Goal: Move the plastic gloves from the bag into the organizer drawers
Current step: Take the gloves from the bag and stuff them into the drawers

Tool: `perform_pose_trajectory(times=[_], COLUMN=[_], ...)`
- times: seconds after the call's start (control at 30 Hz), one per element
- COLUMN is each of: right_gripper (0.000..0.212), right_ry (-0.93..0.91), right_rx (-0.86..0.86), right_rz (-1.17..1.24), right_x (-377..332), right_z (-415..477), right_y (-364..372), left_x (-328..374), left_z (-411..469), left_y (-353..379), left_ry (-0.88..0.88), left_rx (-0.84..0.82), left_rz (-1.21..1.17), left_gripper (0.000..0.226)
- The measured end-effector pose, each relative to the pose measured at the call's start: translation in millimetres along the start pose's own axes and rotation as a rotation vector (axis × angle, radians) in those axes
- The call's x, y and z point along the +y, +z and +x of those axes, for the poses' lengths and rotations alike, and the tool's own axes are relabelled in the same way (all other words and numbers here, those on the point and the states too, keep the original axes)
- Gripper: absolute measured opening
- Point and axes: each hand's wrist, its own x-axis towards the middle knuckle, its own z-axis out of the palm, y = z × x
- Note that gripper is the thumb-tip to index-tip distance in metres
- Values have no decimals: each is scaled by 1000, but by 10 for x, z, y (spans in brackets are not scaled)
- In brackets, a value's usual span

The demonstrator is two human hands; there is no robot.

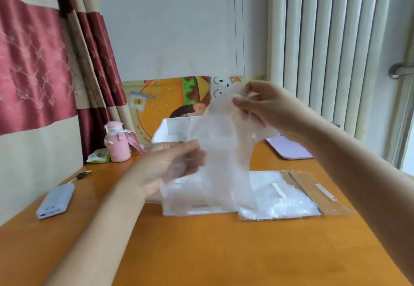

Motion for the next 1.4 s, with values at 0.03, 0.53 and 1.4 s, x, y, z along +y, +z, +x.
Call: perform_pose_trajectory(times=[0.03, 0.53, 1.4], right_gripper=[16, 21, 25], right_ry=[25, 169, 193], right_rx=[38, 59, 46], right_rz=[52, -382, -949], right_x=[6, 431, 571], right_z=[50, 183, -126], right_y=[61, 597, 898], left_x=[5, 384, -204], left_z=[16, 417, 690], left_y=[-67, -603, -318], left_ry=[-24, 117, -118], left_rx=[-4, 460, -193], left_rz=[-83, 719, 1565], left_gripper=[20, 22, 62])
